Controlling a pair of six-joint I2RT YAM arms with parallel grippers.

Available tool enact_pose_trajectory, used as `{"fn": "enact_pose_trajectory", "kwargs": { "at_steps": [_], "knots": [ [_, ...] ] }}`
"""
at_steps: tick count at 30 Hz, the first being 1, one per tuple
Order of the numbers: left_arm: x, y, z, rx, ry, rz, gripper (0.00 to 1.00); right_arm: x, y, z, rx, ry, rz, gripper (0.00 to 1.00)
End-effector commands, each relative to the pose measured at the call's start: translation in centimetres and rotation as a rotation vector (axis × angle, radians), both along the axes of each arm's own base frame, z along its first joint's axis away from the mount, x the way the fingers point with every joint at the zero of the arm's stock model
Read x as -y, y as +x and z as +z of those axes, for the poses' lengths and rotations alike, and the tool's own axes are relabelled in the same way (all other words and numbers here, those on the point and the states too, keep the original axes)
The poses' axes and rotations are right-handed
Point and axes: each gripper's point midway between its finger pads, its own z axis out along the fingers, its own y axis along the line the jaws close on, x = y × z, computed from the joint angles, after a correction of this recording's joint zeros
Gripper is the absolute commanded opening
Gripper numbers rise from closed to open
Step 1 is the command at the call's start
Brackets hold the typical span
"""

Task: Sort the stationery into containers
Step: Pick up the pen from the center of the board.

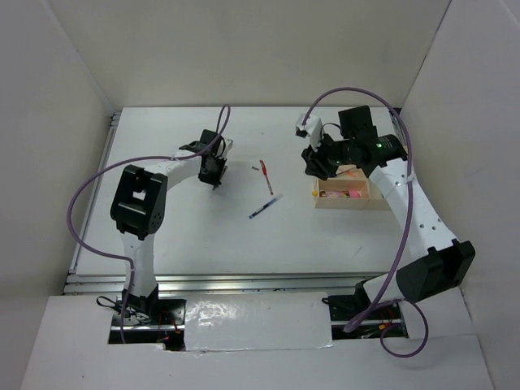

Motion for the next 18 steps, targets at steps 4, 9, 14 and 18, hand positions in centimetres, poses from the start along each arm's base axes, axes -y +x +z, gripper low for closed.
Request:
{"fn": "enact_pose_trajectory", "kwargs": {
  "at_steps": [4,9,14,18],
  "knots": [
    [-0.3,-1.6,-2.1,-0.09,0.033,-0.05,0.12,-1.2,-0.5,1.6,0.106,-0.003,0.041,0.76],
    [3.4,-2.8,4.0,-0.113,-0.424,-0.131,0.06,-2.7,-1.5,2.2,0.162,0.024,0.092,0.67],
    [8.0,-5.5,14.4,-0.139,-0.905,-0.312,0.02,-4.5,-2.3,0.7,0.245,-0.035,0.21,0.58],
    [10.7,-9.4,17.4,-0.297,-1.091,-0.397,0.0,-6.7,-3.6,0.0,0.306,-0.066,0.343,0.49]
  ]
}}
